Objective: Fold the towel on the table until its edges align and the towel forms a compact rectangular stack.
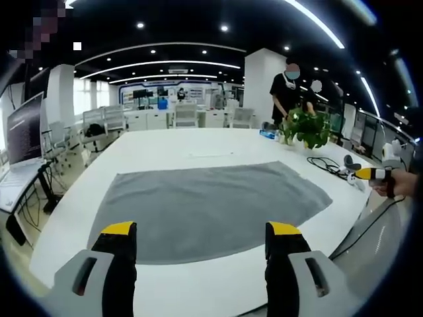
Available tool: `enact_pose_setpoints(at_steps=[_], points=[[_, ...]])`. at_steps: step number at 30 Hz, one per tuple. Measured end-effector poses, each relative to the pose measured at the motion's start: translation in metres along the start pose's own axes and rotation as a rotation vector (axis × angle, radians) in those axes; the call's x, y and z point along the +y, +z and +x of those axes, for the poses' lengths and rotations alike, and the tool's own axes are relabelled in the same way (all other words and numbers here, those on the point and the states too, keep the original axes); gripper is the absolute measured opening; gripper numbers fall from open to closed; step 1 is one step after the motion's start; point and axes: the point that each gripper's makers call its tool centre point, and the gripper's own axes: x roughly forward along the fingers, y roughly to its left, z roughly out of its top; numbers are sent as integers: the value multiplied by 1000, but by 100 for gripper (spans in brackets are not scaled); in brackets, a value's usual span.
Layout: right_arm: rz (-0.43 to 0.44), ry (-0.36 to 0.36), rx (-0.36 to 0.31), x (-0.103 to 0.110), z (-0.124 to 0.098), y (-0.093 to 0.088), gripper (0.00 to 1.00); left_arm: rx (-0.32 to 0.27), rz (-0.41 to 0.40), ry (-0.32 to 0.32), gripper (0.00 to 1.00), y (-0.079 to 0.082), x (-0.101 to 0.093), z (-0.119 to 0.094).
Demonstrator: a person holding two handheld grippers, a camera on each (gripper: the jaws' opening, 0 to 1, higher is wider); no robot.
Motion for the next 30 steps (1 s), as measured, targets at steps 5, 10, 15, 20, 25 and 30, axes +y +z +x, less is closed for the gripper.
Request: enact_pose_setpoints(at_steps=[5,10,15,20,25,30], points=[[-11,21,9,5,1,-2,88,6,-3,-6,82,-2,-1,1],[-15,23,11,5,2,-2,88,11,1,-9,81,-2,-1,1],[-32,31,21,8,3,-4,88,12,8,-13,81,-1,0,2],[-31,32,25,7,4,-5,88,11,11,-10,81,0,1,3],[-20,34,25,7,5,-5,88,16,8,-9,81,-4,0,3],[-14,36,29,8,7,-6,88,23,3,-12,81,-7,-1,3]])
